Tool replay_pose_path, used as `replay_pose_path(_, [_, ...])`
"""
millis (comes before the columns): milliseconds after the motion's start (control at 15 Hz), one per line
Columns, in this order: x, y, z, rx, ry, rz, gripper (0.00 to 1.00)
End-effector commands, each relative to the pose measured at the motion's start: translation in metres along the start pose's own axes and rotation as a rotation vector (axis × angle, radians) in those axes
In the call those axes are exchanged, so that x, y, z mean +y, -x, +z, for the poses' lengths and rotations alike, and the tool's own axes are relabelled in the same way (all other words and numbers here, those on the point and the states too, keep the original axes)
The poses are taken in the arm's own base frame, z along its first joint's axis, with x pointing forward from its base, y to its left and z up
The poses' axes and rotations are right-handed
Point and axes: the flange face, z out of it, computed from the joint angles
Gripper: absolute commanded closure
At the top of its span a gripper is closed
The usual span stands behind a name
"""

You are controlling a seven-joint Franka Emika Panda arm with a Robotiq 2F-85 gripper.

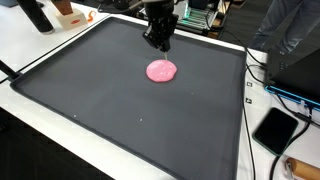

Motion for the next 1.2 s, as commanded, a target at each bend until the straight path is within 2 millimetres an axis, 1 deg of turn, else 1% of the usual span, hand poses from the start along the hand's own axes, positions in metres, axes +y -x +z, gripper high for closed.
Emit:
replay_pose_path(0, [-0.002, 0.008, 0.017, 0.018, -0.013, -0.079, 0.96])
replay_pose_path(333, [-0.003, 0.009, 0.037, 0.037, -0.054, -0.145, 0.96])
replay_pose_path(733, [-0.008, 0.009, 0.057, 0.039, -0.060, -0.222, 0.96])
replay_pose_path(1133, [-0.011, 0.010, 0.072, 0.030, -0.063, -0.254, 0.96])
